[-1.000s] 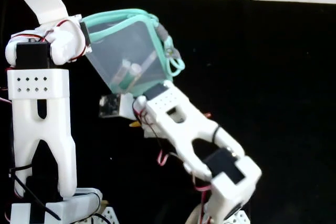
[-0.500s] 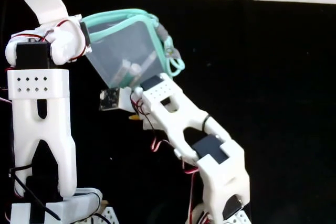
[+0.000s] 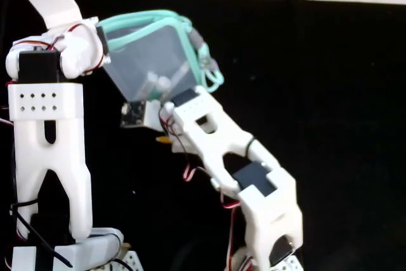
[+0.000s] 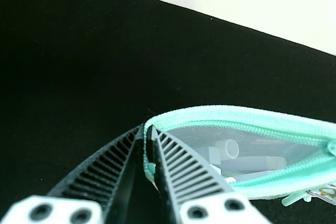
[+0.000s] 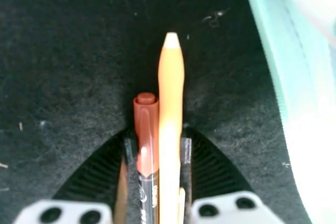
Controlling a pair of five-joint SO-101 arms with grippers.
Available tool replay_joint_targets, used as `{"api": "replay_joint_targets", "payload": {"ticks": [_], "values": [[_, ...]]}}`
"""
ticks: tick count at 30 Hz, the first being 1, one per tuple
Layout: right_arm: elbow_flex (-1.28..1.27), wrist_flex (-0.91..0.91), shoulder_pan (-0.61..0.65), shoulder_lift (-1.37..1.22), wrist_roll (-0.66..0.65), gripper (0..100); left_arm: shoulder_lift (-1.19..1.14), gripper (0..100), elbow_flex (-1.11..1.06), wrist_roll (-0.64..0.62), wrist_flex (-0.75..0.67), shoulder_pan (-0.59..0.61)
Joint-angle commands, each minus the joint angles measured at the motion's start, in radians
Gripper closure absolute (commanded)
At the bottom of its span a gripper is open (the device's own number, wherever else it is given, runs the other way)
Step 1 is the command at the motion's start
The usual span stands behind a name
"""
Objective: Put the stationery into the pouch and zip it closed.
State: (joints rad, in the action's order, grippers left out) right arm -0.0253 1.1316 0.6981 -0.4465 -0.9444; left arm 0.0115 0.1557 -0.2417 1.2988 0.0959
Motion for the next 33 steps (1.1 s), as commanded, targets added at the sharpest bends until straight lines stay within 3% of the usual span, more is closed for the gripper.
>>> {"api": "replay_joint_targets", "payload": {"ticks": [1, 28, 33], "values": [[0.007, -0.016, -0.01, 0.033, 0.063, 99.1, -0.018, 99, -0.088, 0.005, 0.014, -0.036], [0.012, 0.262, -0.136, 0.69, 0.499, 99.1, -0.018, 99, -0.079, 0.002, 0.008, -0.038], [0.114, 0.268, -0.136, 0.757, 0.597, 99.1, -0.018, 99, -0.077, 0.002, 0.006, -0.038]]}}
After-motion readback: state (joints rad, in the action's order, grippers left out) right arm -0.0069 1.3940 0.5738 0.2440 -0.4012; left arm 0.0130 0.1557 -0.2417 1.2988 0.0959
